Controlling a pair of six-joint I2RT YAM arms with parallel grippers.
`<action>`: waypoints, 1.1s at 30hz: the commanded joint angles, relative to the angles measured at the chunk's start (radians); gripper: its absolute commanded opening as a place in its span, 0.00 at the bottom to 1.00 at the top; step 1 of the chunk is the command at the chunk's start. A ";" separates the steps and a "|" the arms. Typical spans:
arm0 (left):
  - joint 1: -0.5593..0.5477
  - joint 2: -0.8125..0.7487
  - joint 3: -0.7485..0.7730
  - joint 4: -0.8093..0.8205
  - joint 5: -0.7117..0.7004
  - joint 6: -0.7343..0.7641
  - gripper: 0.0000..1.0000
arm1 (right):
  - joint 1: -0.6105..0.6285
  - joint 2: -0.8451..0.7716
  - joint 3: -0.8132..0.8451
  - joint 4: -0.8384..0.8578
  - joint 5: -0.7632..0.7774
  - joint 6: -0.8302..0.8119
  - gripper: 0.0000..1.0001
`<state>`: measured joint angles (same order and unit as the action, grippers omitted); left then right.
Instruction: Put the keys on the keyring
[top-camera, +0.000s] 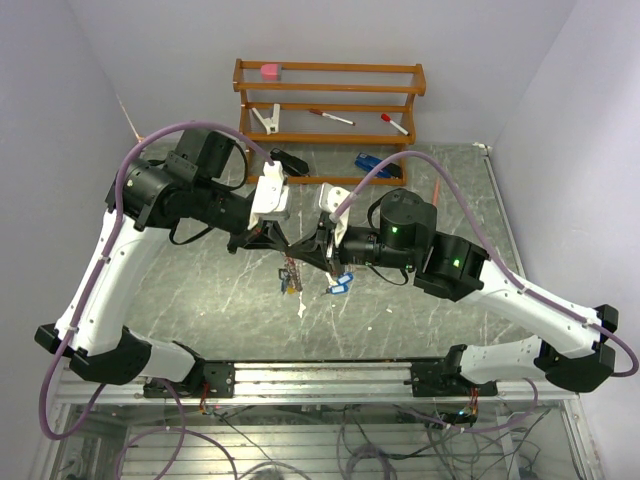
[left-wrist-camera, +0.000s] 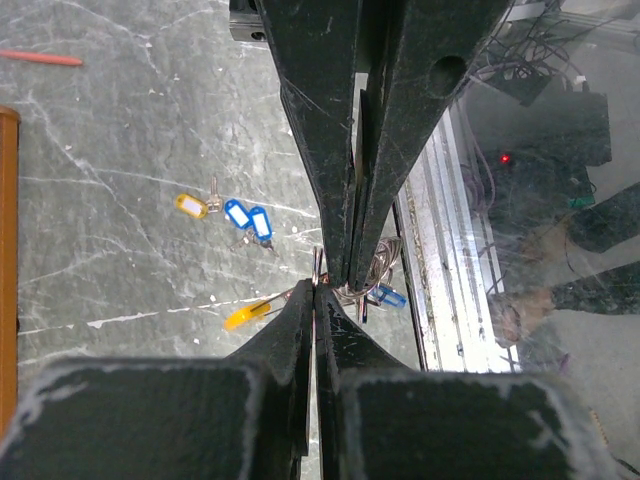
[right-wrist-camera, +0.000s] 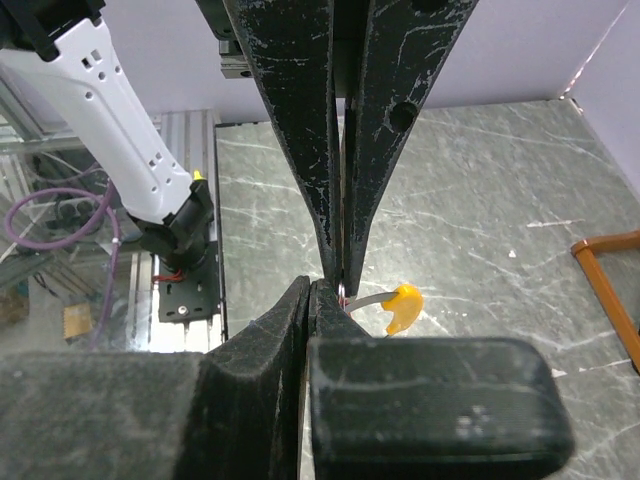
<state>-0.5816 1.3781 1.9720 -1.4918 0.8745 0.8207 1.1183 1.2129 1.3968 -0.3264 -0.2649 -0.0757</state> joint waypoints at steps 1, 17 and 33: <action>-0.013 -0.011 0.021 -0.002 0.028 0.012 0.07 | -0.006 -0.010 0.003 0.020 -0.003 -0.005 0.00; -0.014 -0.024 0.035 -0.003 0.036 0.022 0.07 | -0.006 -0.110 -0.051 0.034 0.106 0.013 0.35; -0.017 -0.007 0.045 -0.001 0.045 0.023 0.07 | -0.006 -0.030 -0.033 0.052 0.019 0.021 0.24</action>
<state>-0.5907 1.3743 1.9888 -1.4948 0.8764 0.8337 1.1137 1.1862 1.3571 -0.3092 -0.2276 -0.0589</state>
